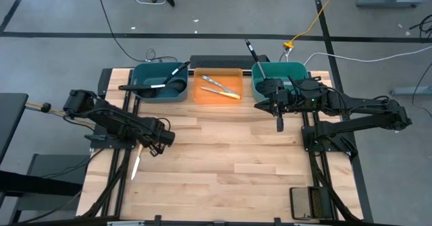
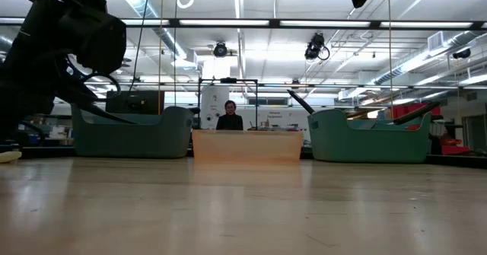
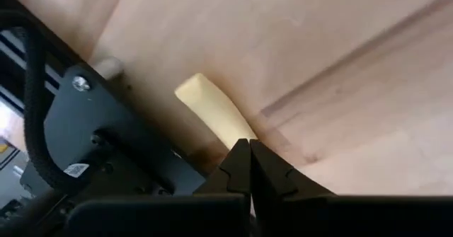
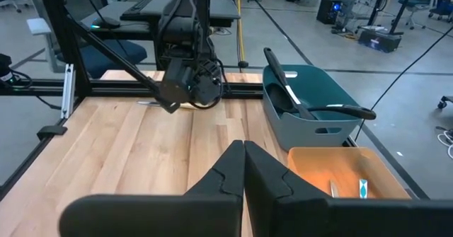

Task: Pick & Place Kitchen Items
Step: Put the yellow knife into the orange bin

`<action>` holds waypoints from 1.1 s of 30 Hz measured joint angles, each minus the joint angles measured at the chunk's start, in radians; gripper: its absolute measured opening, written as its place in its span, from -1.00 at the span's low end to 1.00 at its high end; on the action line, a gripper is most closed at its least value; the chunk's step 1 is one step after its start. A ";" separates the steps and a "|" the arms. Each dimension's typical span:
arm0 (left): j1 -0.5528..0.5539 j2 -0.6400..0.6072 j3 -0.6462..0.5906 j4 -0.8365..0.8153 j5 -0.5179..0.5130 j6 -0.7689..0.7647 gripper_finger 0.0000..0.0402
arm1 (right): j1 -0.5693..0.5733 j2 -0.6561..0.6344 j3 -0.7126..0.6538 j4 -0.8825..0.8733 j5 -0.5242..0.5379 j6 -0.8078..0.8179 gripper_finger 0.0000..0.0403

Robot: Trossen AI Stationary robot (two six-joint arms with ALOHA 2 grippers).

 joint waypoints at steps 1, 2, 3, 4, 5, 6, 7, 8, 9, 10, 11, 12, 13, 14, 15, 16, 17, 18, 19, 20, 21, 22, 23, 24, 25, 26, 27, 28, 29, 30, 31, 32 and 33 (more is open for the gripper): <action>0.000 0.006 0.000 0.000 -0.007 -0.004 -1.00 | 0.000 0.000 0.000 0.000 0.000 0.000 -0.96; 0.000 0.010 0.000 0.001 -0.017 -0.006 -1.00 | 0.000 0.000 0.000 0.000 0.000 0.000 -0.96; 0.000 0.016 0.000 0.001 -0.026 -0.006 -1.00 | 0.000 0.000 0.000 0.000 0.000 0.000 -0.96; 0.000 0.023 0.000 0.001 -0.035 -0.006 -1.00 | 0.000 0.000 0.000 0.000 0.000 0.000 -0.96; 0.000 0.025 0.000 0.000 -0.046 -0.003 -1.00 | 0.000 0.000 0.000 0.000 0.000 0.000 -0.96; 0.000 0.028 0.000 -0.003 -0.059 -0.001 -1.00 | 0.000 0.000 0.000 0.000 0.000 -0.001 -0.96; 0.000 0.033 0.000 -0.007 -0.071 0.002 -1.00 | 0.000 0.000 0.000 -0.001 0.000 -0.003 -0.96; 0.000 0.035 0.000 -0.012 -0.084 0.002 -1.00 | 0.000 0.000 0.000 -0.002 0.000 -0.005 -0.96; 0.000 0.033 0.000 -0.020 -0.098 0.002 -1.00 | 0.000 0.000 0.000 -0.004 0.000 -0.007 -0.96; 0.001 0.033 0.000 -0.027 -0.109 0.006 -1.00 | 0.000 0.000 0.000 -0.004 0.000 -0.008 -0.96; 0.002 0.033 0.000 -0.032 -0.116 0.012 -1.00 | 0.000 0.000 0.000 -0.005 0.000 -0.008 -0.96; 0.002 0.033 0.000 -0.037 -0.124 0.013 -1.00 | 0.000 0.000 0.000 -0.008 0.000 -0.007 -0.96; 0.002 0.033 0.000 -0.043 -0.130 0.013 -1.00 | 0.000 0.000 0.000 -0.009 0.000 -0.008 -0.96; 0.002 0.033 -0.001 -0.047 -0.133 0.014 -1.00 | 0.000 0.000 0.000 -0.009 -0.001 -0.008 -0.96; 0.002 0.033 -0.003 -0.045 -0.139 0.015 -1.00 | 0.000 0.000 0.000 -0.009 -0.001 -0.008 -0.96; 0.002 0.033 -0.008 -0.042 -0.143 0.015 -1.00 | 0.000 0.000 0.000 -0.010 -0.001 -0.008 -0.96; 0.002 0.033 -0.016 -0.040 -0.143 0.013 -1.00 | 0.000 0.000 0.000 -0.010 -0.001 -0.007 -0.96; 0.002 0.033 -0.027 -0.032 -0.142 0.008 -1.00 | 0.000 0.000 0.000 -0.012 -0.001 -0.007 -0.96; 0.002 0.033 -0.037 -0.018 -0.142 0.010 -1.00 | 0.000 0.000 0.000 -0.015 -0.001 -0.007 -0.96; 0.002 0.033 -0.044 -0.009 -0.143 0.012 -1.00 | 0.000 0.000 0.000 -0.016 -0.002 -0.008 -0.96; 0.002 0.033 -0.049 -0.005 -0.146 0.017 -1.00 | 0.000 0.000 0.000 -0.016 -0.002 -0.007 -0.96; 0.002 0.033 -0.052 -0.006 -0.151 0.018 -1.00 | 0.000 0.000 0.000 -0.016 -0.002 -0.008 -0.96; 0.002 0.033 -0.054 -0.008 -0.155 0.018 -1.00 | 0.000 0.000 0.000 -0.016 -0.002 -0.007 -0.96; 0.003 0.033 -0.055 -0.007 -0.158 0.018 -1.00 | 0.000 0.000 0.000 -0.016 -0.002 -0.007 -0.96; 0.003 0.033 -0.058 -0.006 -0.161 0.019 -1.00 | 0.000 0.000 0.000 -0.016 -0.002 -0.008 -0.96; 0.004 0.033 -0.061 -0.006 -0.163 0.021 -1.00 | 0.000 0.000 0.000 -0.016 -0.002 -0.007 -0.96; 0.004 0.033 -0.064 -0.005 -0.166 0.026 -1.00 | 0.000 0.000 0.000 -0.016 -0.002 -0.007 -0.96; 0.004 0.033 -0.068 -0.005 -0.168 0.030 -1.00 | 0.000 0.000 0.000 -0.016 -0.002 -0.007 -0.96; 0.004 0.033 -0.072 -0.003 -0.168 0.037 -1.00 | 0.000 0.000 0.000 -0.016 -0.002 -0.008 -0.96; 0.004 0.033 -0.078 0.002 -0.169 0.044 -1.00 | 0.000 0.000 0.000 -0.016 -0.001 -0.008 -0.96; 0.003 0.033 -0.083 0.007 -0.170 0.047 -1.00 | 0.000 0.000 0.000 -0.016 -0.001 -0.008 -0.96; 0.003 0.033 -0.087 0.009 -0.172 0.050 -1.00 | 0.000 0.000 0.000 -0.016 -0.001 -0.008 -0.96; 0.003 0.033 -0.093 0.012 -0.176 0.053 -1.00 | 0.000 0.000 0.000 -0.016 -0.001 -0.008 -0.96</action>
